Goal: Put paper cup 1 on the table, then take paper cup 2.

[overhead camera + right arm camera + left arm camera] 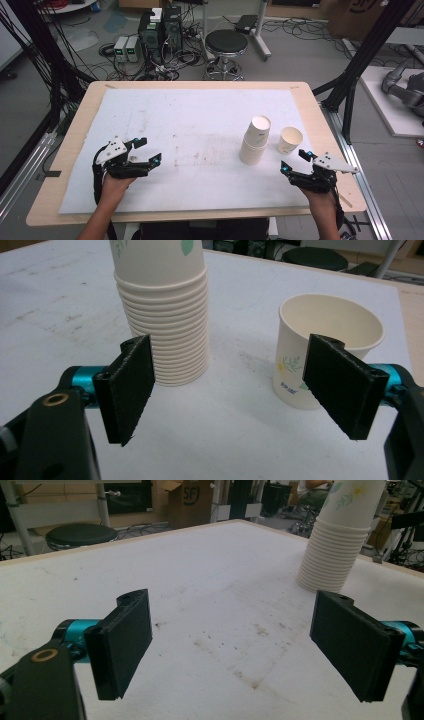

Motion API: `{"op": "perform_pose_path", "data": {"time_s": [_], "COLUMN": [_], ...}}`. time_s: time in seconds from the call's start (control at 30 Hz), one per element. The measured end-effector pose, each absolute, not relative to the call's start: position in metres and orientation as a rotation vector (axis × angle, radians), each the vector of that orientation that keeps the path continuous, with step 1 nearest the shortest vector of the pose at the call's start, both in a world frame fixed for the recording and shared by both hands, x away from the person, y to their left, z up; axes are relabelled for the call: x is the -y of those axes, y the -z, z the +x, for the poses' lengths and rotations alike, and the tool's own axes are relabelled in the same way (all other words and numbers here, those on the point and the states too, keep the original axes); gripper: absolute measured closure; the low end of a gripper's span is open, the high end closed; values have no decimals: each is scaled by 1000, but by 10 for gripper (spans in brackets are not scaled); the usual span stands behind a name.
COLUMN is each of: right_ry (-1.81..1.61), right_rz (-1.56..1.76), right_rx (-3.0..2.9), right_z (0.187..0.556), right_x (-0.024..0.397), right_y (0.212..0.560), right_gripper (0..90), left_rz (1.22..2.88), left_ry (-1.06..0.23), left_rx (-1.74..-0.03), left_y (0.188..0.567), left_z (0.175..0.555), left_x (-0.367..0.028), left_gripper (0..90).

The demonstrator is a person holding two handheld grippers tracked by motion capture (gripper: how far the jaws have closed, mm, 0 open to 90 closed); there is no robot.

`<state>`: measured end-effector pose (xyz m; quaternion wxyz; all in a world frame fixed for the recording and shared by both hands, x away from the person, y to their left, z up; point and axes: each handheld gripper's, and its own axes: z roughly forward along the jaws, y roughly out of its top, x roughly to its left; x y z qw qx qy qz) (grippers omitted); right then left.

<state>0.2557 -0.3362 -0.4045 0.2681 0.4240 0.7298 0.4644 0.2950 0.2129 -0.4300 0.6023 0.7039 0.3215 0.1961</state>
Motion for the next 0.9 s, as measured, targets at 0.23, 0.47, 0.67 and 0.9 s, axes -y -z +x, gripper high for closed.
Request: {"op": "perform_pose_path", "data": {"time_s": [0.23,0.47,0.67,0.9], "right_ry": [-1259,-1263,-1274,-1278], "right_rz": [1117,1107,1097,1071], "right_rx": [-1973,-1973,-1996,-2012], "right_z": [253,253,253,252], "right_x": [333,332,328,324], "right_y": [405,405,407,407], "right_gripper": [214,214,214,214], "left_rz": [1615,1620,1616,1623], "left_ry": [-451,-449,-438,-432], "left_rx": [-743,-741,-749,-749], "left_y": [431,431,432,431], "left_z": [296,296,296,296], "left_x": [-212,-213,-214,-213], "left_gripper": [170,170,170,172]}}
